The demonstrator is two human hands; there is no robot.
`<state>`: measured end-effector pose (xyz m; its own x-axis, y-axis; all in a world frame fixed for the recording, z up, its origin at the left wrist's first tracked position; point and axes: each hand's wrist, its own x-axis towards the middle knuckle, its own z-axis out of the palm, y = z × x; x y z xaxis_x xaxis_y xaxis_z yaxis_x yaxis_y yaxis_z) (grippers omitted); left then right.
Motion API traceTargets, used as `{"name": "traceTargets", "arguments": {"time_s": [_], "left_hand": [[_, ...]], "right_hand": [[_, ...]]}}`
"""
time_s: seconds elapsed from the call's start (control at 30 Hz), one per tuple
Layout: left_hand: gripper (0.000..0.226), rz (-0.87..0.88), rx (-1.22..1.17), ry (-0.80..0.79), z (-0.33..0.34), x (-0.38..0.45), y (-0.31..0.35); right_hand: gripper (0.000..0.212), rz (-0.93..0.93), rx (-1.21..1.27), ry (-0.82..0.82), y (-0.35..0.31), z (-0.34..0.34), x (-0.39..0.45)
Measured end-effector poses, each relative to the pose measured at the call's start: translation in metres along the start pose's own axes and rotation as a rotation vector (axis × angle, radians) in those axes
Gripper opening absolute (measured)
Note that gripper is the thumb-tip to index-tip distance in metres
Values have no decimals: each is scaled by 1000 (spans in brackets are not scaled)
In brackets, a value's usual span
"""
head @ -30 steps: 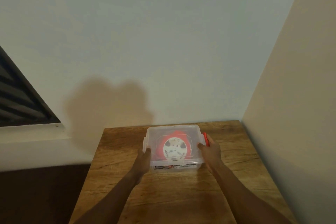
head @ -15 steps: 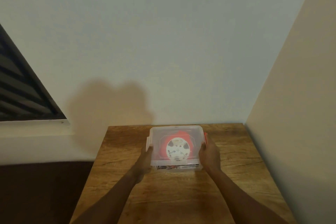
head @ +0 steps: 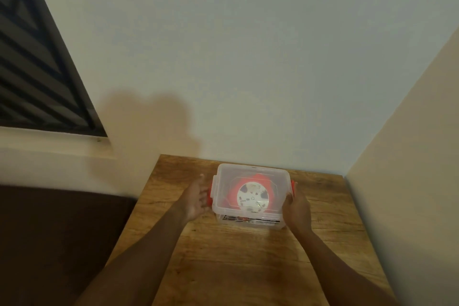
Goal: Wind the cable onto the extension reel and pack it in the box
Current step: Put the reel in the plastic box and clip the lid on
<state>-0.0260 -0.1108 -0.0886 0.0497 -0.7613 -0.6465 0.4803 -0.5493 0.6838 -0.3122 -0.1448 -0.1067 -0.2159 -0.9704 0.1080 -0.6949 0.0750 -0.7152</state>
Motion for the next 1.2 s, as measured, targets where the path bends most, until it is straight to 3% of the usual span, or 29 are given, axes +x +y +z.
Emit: {"name": "traceTargets", "arguments": {"time_s": [0.1,0.43,0.8,0.97,1.2], "left_hand": [[39,107,1,-2,-1,-1,8],[16,210,270,37,13,-6,22],[18,329,675,335,42,6,18],[10,426,1035,477,65,0,11],[24,504,1160,512,70,0,-8]], "right_hand": [[44,-7,-1,4,0,0,0],[44,-5,-4,-6,-4,-4,0],[36,-37,11,56,-2,0,-1],[34,-33,7,82,-6,0,-3],[34,-27,61,67,-6,-4,-9]]}}
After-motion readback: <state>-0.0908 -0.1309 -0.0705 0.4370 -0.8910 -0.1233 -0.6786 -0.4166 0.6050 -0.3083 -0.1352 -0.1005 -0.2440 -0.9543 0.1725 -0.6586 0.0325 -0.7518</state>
